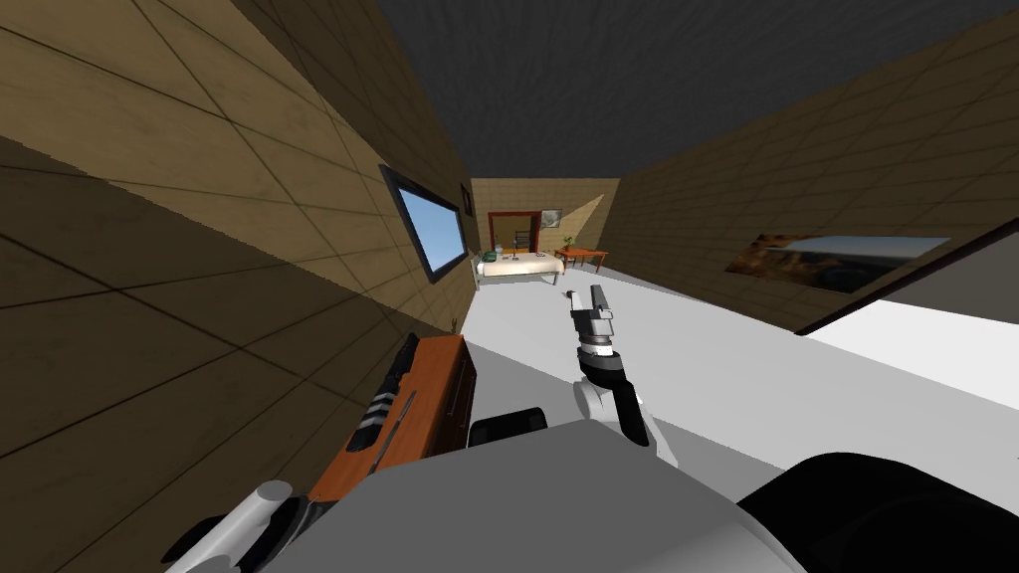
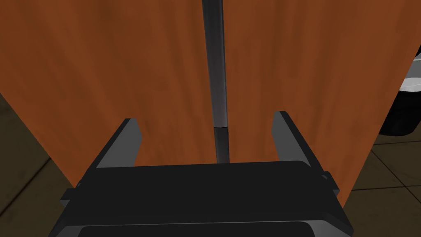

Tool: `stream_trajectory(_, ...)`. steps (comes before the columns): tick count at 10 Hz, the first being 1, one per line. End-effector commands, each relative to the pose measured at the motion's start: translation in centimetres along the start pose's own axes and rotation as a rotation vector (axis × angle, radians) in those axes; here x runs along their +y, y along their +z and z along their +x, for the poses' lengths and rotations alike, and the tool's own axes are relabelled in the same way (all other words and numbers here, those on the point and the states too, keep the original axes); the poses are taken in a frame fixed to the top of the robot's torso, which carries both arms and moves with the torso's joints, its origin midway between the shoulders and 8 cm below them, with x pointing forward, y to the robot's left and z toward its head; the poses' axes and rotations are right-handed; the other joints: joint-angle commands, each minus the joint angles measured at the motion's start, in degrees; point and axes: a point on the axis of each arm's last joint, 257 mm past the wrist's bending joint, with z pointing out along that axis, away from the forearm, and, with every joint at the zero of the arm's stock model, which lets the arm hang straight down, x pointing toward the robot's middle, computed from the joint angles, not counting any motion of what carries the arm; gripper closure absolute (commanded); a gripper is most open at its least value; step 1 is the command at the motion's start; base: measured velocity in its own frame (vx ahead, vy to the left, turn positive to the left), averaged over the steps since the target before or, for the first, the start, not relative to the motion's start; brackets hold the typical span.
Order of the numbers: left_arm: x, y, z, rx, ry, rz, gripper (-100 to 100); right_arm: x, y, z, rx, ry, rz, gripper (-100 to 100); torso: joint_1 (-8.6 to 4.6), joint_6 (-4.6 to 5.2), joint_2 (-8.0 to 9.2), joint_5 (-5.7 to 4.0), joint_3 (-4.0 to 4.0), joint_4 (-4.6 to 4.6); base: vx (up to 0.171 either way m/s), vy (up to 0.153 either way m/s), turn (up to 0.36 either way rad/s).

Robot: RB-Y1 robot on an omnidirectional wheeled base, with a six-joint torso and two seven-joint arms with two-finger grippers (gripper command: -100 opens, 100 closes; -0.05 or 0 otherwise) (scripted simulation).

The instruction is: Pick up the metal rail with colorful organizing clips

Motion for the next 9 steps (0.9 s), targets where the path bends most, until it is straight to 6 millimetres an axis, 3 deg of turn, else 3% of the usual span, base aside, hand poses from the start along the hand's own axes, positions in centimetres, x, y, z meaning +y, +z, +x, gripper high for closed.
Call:
stream_trajectory(1,1.2,0.5,-0.6,-0.007,-0.029,-0.038,-100,0.0,0.0,0.0,0.0,0.0,0.0,0,0.0,0.0,0.0,0.0,0.0,0.0,-0.023,0.031,-0.164)
stream_trajectory(5,1.8,0.7,-0.9,-0.011,-0.042,-0.054,-100,0.0,0.0,0.0,0.0,0.0,0.0,0,-0.03,-0.02,-0.01,-0.01,-0.01,0.0,-0.012,0.016,-0.04)
stream_trajectory(6,1.8,0.7,-1.0,-0.011,-0.042,-0.055,0,0.0,0.0,0.0,0.0,0.0,0.0,0,-0.05,-0.03,-0.03,-0.01,-0.02,-0.01,0.0,0.0,0.0)
stream_trajectory(7,2.5,1.3,-1.8,-0.012,-0.03,-0.053,-100,0.0,0.0,0.0,0.0,0.0,0.0,0,-0.07,-0.03,-0.05,-0.02,-0.03,-0.01,0.05,0.021,0.071)
stream_trajectory(9,2.9,1.5,-2.2,-0.012,-0.024,-0.052,-100,0.0,0.0,0.0,0.0,0.0,0.0,0,0.03,-0.05,-0.32,0.0,-0.18,-0.07,0.078,0.032,0.051)
